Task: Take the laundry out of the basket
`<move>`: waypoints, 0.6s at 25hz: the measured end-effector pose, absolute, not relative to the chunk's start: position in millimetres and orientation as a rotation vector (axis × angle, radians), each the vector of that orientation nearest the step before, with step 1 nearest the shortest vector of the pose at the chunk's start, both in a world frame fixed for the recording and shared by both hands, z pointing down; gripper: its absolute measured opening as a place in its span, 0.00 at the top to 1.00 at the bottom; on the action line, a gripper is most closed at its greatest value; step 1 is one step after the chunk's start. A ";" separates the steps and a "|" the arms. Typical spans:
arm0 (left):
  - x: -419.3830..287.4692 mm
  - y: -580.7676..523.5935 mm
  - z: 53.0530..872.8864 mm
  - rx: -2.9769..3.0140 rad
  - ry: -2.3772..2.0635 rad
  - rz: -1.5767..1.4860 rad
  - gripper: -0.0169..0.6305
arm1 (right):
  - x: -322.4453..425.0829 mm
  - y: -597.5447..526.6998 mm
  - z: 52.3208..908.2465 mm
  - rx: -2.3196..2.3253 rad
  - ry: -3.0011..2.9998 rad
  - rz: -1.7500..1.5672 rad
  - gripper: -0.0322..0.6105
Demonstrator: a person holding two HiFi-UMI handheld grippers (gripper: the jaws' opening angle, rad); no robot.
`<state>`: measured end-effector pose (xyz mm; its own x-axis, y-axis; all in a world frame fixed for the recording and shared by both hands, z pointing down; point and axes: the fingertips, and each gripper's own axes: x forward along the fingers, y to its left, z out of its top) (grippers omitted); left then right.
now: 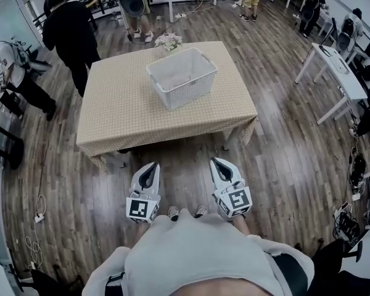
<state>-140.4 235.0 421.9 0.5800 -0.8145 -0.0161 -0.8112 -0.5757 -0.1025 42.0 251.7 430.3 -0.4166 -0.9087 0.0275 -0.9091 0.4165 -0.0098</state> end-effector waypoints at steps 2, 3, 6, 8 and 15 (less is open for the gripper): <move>-132.8 237.0 419.4 -2.698 1.404 -0.048 0.96 | 47.5 252.4 433.2 1.668 -2.635 0.036 0.95; -128.2 236.9 418.3 -2.694 1.408 -0.046 0.96 | 50.3 251.6 434.5 1.656 -2.639 0.036 0.95; -112.8 235.9 418.9 -2.683 1.415 -0.046 0.96 | 58.9 247.9 438.6 1.623 -2.658 0.034 0.95; -102.8 237.6 423.7 -2.685 1.427 -0.047 0.96 | 64.5 247.6 443.4 1.599 -2.666 0.034 0.95; -80.2 234.2 436.5 -2.697 1.457 -0.071 0.96 | 77.6 241.6 453.8 1.548 -2.687 0.062 0.95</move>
<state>-80.2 234.2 436.5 0.5480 -0.8365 0.0051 -0.8330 -0.5462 -0.0881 77.6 241.6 453.8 -0.5013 -0.8635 0.0547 -0.8651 0.5013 -0.0147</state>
